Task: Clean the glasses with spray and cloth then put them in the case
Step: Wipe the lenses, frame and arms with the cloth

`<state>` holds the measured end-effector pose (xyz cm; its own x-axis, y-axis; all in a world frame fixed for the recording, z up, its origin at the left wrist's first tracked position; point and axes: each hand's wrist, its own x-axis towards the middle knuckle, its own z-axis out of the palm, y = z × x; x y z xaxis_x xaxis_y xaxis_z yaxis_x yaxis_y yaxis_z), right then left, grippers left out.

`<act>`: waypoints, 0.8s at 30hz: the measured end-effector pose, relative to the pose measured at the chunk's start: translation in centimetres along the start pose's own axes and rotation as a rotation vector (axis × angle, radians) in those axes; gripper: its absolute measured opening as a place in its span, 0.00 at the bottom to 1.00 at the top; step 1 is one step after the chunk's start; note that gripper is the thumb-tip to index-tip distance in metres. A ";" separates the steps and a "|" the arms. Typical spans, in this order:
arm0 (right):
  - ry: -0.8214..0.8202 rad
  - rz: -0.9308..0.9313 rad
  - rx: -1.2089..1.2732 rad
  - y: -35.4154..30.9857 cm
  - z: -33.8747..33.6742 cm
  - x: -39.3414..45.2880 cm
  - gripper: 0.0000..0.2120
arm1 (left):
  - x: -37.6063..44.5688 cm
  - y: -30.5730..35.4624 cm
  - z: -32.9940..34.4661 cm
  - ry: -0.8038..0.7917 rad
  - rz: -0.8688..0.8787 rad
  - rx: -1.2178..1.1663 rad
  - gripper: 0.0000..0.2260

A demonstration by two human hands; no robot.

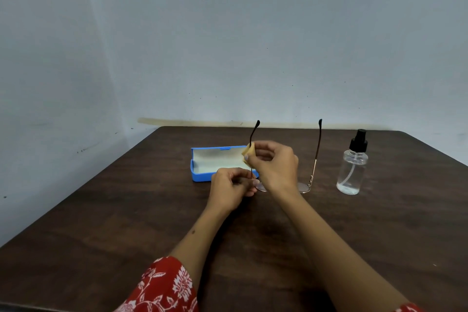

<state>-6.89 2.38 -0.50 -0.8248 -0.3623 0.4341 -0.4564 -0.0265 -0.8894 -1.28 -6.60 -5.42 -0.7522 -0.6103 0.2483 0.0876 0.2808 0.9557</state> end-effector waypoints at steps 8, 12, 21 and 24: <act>0.023 -0.014 0.083 -1.0 -0.1 0.8 0.13 | 0.1 -0.2 0.1 -0.006 0.002 -0.051 0.07; 0.006 0.035 0.033 -0.3 0.0 0.2 0.10 | 0.3 -0.4 0.0 -0.004 0.001 -0.029 0.07; 0.040 -0.014 0.071 -1.7 -0.3 1.0 0.10 | 0.5 -0.6 0.1 -0.009 0.005 -0.029 0.05; 0.025 0.028 0.044 -0.8 0.0 0.2 0.09 | 0.6 -0.7 0.0 -0.008 0.025 -0.016 0.07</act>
<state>-6.68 2.38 0.33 -0.8455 -0.3402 0.4116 -0.4180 -0.0579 -0.9066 -1.79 -7.10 -5.94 -0.7551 -0.5969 0.2710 0.1168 0.2843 0.9516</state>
